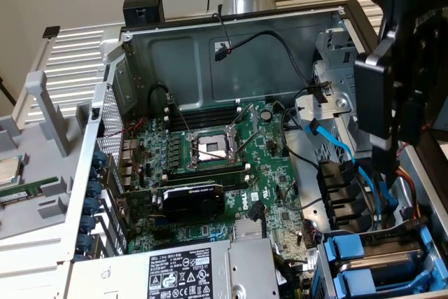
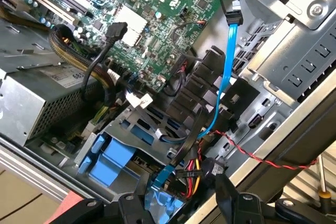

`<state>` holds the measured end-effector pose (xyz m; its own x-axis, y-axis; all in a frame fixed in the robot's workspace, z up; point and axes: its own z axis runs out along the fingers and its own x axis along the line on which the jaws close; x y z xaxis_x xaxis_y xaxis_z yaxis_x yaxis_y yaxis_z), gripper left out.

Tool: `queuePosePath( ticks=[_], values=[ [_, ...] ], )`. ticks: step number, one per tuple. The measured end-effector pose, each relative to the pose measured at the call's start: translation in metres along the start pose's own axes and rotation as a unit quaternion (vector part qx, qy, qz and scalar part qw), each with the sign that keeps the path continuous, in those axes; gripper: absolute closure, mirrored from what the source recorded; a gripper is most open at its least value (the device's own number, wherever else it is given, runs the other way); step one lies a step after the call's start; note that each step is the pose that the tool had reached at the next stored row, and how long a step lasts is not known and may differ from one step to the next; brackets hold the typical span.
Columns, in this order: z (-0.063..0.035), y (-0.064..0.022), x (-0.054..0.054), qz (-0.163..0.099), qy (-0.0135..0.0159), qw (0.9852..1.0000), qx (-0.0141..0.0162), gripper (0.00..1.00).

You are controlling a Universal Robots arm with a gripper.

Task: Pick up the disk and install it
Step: 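Insert the first disk wire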

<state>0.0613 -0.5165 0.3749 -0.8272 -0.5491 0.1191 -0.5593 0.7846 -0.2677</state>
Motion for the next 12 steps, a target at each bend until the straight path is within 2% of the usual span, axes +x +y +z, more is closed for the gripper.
queuePosePath(
  ticks=[6,12],
  values=[
    [-0.0161,-0.005,0.004,0.0,-0.0011,1.0,0.0008,0.39],
    [-0.0333,-0.0171,0.011,0.0,-0.0013,1.0,0.0008,0.39]
  ],
)
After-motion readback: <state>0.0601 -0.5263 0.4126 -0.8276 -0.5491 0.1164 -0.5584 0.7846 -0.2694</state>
